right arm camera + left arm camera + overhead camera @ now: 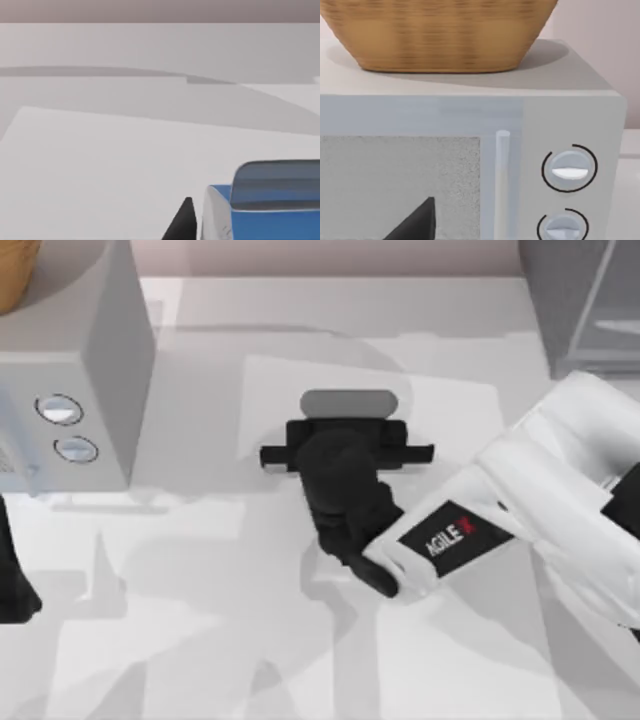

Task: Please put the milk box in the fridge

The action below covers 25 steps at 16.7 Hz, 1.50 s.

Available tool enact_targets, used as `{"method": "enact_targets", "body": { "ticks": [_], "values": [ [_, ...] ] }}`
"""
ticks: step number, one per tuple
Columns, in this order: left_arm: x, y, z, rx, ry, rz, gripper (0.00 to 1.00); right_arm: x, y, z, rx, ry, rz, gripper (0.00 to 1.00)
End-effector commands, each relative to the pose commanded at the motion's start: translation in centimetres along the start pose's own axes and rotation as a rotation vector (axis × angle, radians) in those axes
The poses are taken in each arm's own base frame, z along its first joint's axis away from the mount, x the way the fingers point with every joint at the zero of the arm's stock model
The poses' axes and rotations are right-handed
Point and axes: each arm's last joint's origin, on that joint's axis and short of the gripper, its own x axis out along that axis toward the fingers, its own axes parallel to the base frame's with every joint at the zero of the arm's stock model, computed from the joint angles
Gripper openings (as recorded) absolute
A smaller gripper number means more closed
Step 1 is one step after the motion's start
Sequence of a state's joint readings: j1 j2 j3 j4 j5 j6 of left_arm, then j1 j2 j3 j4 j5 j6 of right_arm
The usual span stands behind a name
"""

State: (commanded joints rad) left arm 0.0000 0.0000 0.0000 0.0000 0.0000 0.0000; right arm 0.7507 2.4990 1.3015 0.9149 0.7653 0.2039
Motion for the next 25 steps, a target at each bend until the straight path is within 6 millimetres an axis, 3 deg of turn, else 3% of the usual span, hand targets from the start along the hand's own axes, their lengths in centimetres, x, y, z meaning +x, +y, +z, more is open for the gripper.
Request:
{"method": "enact_targets", "body": {
  "ticks": [3,10,12,19,22,25],
  "values": [
    [0.0,0.0,0.0,0.0,0.0,0.0,1.0,-0.1,0.2,1.6,0.006,-0.006,0.002,0.0],
    [0.0,0.0,0.0,0.0,0.0,0.0,1.0,-2.2,0.2,12.3,-0.006,0.006,-0.003,0.0],
    [0.0,0.0,0.0,0.0,0.0,0.0,1.0,-2.8,0.1,14.3,-0.001,0.001,0.0,0.0],
    [0.0,0.0,0.0,0.0,0.0,0.0,1.0,-2.9,-0.4,14.6,-0.005,0.01,-0.001,0.0],
    [0.0,0.0,0.0,0.0,0.0,0.0,1.0,-2.3,-4.1,14.1,-0.053,0.1,-0.012,0.0],
    [0.0,0.0,0.0,0.0,0.0,0.0,1.0,-3.2,-10.6,13.9,-0.108,0.237,-0.036,0.0]
  ]
}}
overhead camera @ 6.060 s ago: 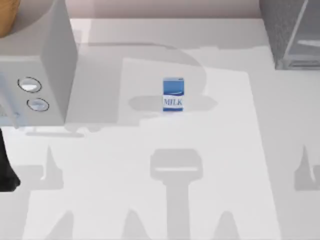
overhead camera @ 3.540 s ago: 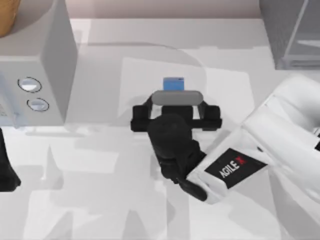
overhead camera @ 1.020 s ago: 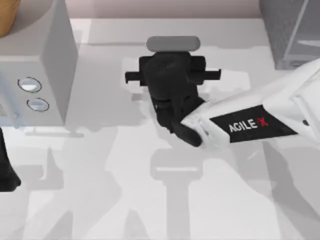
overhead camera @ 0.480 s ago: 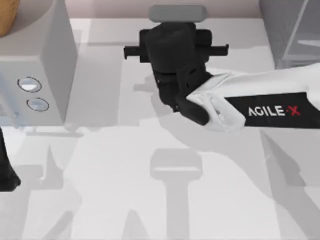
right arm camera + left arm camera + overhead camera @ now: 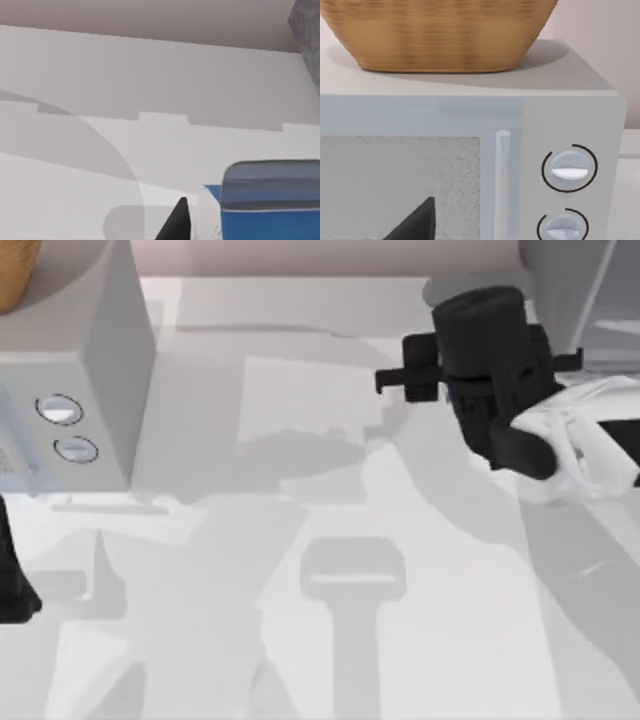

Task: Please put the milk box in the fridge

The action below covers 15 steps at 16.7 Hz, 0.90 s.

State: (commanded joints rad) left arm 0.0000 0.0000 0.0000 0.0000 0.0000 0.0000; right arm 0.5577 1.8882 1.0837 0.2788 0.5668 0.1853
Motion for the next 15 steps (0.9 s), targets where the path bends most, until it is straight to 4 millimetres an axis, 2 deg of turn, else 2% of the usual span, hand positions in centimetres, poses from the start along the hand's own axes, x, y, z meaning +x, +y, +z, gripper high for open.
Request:
{"method": "enact_targets", "body": {
  "ticks": [3,6,8,11,15],
  "values": [
    [0.0,0.0,0.0,0.0,0.0,0.0,1.0,-3.4,-7.1,-1.4,-0.018,0.109,-0.008,0.0],
    [0.0,0.0,0.0,0.0,0.0,0.0,1.0,-9.1,-13.0,-2.4,0.018,0.099,0.005,0.0],
    [0.0,0.0,0.0,0.0,0.0,0.0,1.0,-13.3,-16.0,-3.4,0.06,0.013,0.014,0.0],
    [0.0,0.0,0.0,0.0,0.0,0.0,1.0,-18.2,-18.7,-5.6,0.112,-0.166,0.024,0.0],
    [0.0,0.0,0.0,0.0,0.0,0.0,1.0,-21.3,-20.0,-8.7,0.13,-0.371,0.032,0.0]
  ]
}}
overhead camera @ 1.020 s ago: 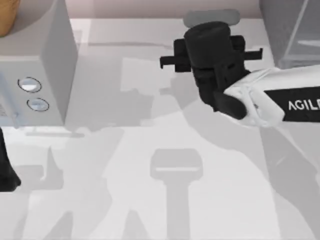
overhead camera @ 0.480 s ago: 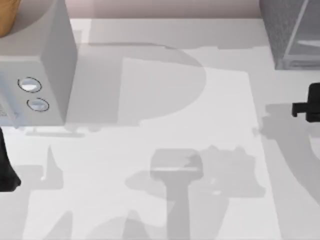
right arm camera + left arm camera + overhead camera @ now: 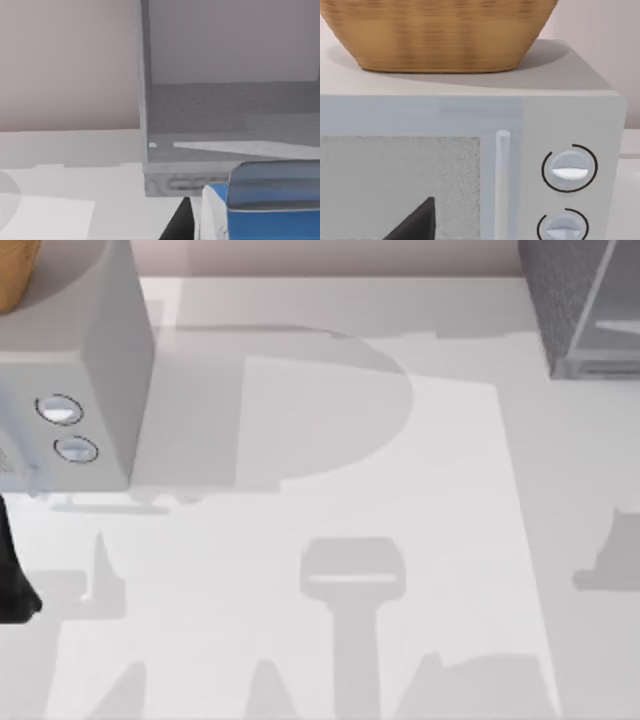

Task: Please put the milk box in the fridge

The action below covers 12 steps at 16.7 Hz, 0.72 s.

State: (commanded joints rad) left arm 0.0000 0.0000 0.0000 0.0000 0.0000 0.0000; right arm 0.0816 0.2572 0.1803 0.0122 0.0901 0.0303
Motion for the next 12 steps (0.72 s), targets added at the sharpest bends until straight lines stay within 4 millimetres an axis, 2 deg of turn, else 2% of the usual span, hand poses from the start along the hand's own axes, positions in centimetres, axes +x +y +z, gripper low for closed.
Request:
{"method": "enact_targets", "body": {
  "ticks": [2,6,12],
  "values": [
    [0.0,0.0,0.0,0.0,0.0,0.0,1.0,-0.8,-0.4,-1.4,-0.007,-0.052,0.005,0.0],
    [0.0,0.0,0.0,0.0,0.0,0.0,1.0,-0.9,-0.8,-4.1,-0.021,-0.064,0.009,0.0],
    [0.0,0.0,0.0,0.0,0.0,0.0,1.0,-0.9,-0.8,-4.2,-0.019,-0.062,0.011,0.0]
  ]
}}
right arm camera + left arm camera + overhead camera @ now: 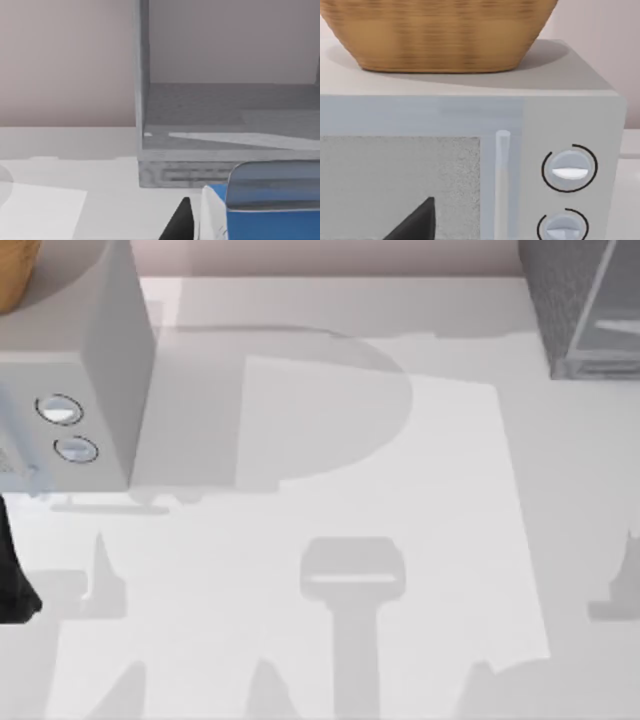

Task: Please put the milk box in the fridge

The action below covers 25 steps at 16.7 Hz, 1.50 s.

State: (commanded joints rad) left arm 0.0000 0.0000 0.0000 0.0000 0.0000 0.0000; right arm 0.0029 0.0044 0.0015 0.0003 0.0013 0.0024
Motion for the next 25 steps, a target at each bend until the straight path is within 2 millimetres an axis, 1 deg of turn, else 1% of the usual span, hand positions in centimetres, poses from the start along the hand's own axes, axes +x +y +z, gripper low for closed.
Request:
{"method": "enact_targets", "body": {
  "ticks": [1,3,6,8,10,11,12,13,15,17,19,20,22,25],
  "values": [
    [0.0,0.0,0.0,0.0,0.0,0.0,1.0,0.0,0.0,0.3,0.001,-0.006,0.001,0.0],
    [0.0,0.0,0.0,0.0,0.0,0.0,1.0,0.1,-0.1,1.5,0.002,-0.035,0.003,0.0],
    [0.0,0.0,0.0,0.0,0.0,0.0,1.0,1.0,-0.3,4.8,0.001,-0.094,0.002,0.0],
    [0.0,0.0,0.0,0.0,0.0,0.0,1.0,2.4,-0.6,7.2,-0.003,-0.125,-0.002,0.0],
    [0.0,0.0,0.0,0.0,0.0,0.0,1.0,4.8,-1.0,9.2,-0.009,-0.134,-0.005,0.0],
    [0.0,0.0,0.0,0.0,0.0,0.0,1.0,6.5,-1.4,10.0,-0.012,-0.128,-0.006,0.0],
    [0.0,0.0,0.0,0.0,0.0,0.0,1.0,8.5,-1.8,10.3,-0.014,-0.114,-0.007,0.0],
    [0.0,0.0,0.0,0.0,0.0,0.0,1.0,10.7,-2.3,10.3,-0.015,-0.092,-0.008,0.0],
    [0.0,0.0,0.0,0.0,0.0,0.0,1.0,15.5,-3.6,9.0,-0.013,-0.038,-0.008,0.0],
    [0.0,0.0,0.0,0.0,0.0,0.0,1.0,19.9,-5.1,6.4,-0.008,0.009,-0.007,0.0],
    [0.0,0.0,0.0,0.0,0.0,0.0,1.0,23.5,-6.6,3.4,-0.003,0.034,-0.006,0.0],
    [0.0,0.0,0.0,0.0,0.0,0.0,1.0,24.9,-7.2,2.0,-0.001,0.038,-0.005,0.0],
    [0.0,0.0,0.0,0.0,0.0,0.0,1.0,27.1,-8.5,-0.7,0.001,0.035,-0.003,0.0],
    [0.0,0.0,0.0,0.0,0.0,0.0,1.0,29.1,-9.8,-3.7,0.001,0.015,-0.001,0.0]
  ]
}}
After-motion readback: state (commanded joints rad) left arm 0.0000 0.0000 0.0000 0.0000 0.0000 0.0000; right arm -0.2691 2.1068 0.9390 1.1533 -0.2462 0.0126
